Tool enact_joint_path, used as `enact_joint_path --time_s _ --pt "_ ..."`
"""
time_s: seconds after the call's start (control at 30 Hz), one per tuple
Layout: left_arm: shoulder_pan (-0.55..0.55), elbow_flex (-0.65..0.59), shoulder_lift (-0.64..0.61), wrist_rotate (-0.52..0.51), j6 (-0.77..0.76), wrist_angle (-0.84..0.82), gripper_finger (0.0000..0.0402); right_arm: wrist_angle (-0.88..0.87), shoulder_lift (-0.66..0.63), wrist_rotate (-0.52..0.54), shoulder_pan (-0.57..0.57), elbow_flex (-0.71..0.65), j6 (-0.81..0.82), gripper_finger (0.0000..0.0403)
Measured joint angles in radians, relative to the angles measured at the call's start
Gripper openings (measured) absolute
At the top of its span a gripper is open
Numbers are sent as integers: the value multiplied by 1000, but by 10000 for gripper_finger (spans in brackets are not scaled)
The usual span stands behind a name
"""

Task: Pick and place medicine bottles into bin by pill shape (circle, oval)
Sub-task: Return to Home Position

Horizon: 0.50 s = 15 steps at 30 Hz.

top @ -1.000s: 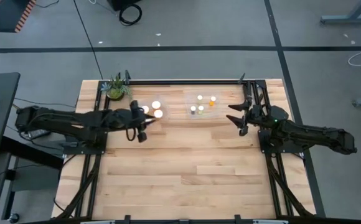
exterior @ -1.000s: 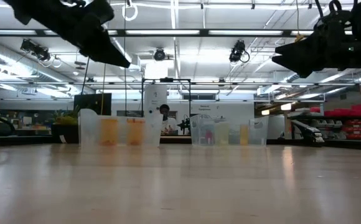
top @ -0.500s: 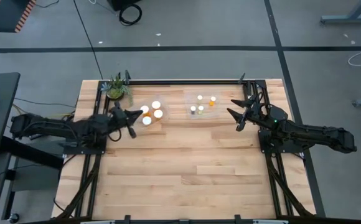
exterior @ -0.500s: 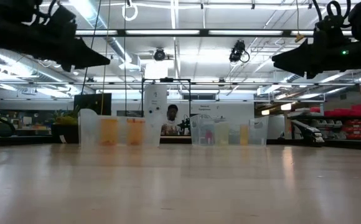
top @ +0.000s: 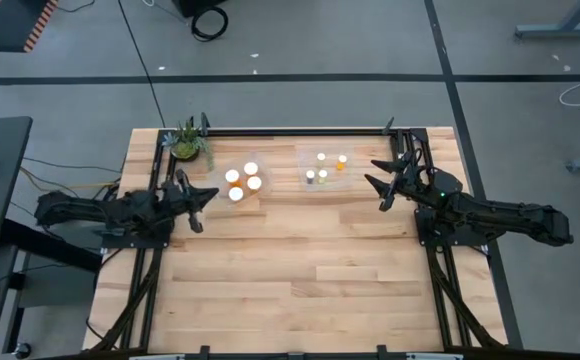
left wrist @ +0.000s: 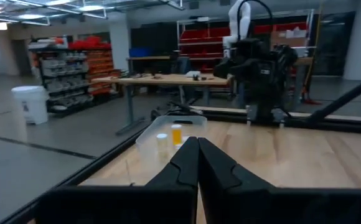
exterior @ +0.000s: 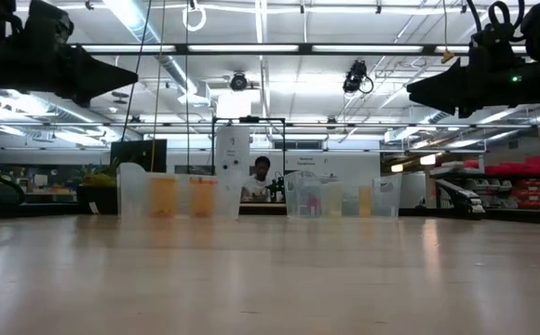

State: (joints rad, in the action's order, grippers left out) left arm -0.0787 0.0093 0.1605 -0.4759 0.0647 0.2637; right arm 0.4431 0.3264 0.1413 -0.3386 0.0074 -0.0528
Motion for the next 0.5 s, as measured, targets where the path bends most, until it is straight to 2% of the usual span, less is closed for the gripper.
enact_joint_path --time_s 0.07,0.17,0.3,0.5 --pt "-11 0 -58 0 -21 -66 8 0 0 0 0 0 0 239" --pt "-24 0 -94 0 -170 -171 8 0 0 0 0 0 0 239" --pt "-27 0 -96 1 -354 -180 21 0 0 0 0 0 0 239" --pt "-27 0 -96 0 -394 -181 39 0 0 0 0 0 0 239"
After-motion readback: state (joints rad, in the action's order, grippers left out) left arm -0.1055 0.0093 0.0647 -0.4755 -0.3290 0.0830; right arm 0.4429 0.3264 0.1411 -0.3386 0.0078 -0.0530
